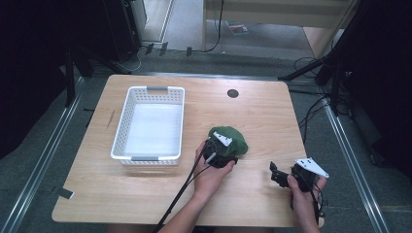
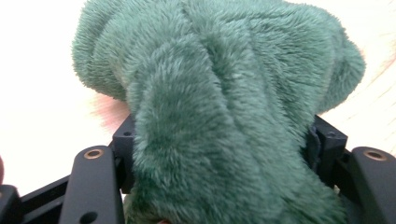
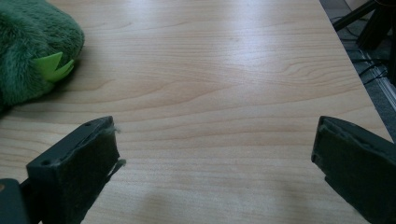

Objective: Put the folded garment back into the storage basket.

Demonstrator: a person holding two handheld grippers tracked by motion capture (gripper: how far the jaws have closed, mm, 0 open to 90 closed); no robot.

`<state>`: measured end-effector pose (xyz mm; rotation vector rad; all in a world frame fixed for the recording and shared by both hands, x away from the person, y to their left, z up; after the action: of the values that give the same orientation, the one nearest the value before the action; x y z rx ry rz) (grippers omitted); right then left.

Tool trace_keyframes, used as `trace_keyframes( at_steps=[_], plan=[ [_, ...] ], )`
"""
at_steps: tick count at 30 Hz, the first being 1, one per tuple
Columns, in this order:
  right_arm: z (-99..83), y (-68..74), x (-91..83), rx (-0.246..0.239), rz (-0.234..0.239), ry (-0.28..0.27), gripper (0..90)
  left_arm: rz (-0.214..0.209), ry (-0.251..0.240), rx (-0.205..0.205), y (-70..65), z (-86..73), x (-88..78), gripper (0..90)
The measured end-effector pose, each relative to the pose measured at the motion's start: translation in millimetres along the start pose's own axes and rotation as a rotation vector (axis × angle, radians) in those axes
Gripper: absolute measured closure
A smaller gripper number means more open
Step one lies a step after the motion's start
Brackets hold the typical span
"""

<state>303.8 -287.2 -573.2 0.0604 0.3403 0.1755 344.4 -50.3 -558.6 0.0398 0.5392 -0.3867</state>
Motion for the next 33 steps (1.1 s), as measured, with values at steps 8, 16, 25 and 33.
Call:
trace_keyframes(
  at_steps=[8,16,25,33],
  plan=[
    [-0.1,0.0,0.0,0.001,0.001,0.002,0.8,-0.011,-0.051,-0.014,6.2,13.7,-13.0,36.2],
    [-0.1,0.1,0.0,0.003,0.000,0.002,0.8,-0.030,-0.097,-0.022,12.9,29.7,-29.6,36.6],
    [-0.1,0.1,0.2,0.003,-0.001,0.001,0.8,-0.029,-0.139,-0.041,25.7,45.5,-44.8,37.4],
    [-0.1,0.0,0.1,0.006,-0.002,0.002,0.8,-0.033,-0.168,-0.053,35.9,59.4,-56.1,37.5]
  ],
)
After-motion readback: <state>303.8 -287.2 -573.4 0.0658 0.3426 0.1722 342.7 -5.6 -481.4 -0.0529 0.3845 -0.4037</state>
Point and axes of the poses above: each handheld gripper's, and its own axes: x roughly forward along the jaws, z roughly out of its top, y roughly to its left, the point moved 5 cm from there along x, roughly forward along the jaws, and after that the axes turned 13 degrees about -y, right-handed, at the moved point
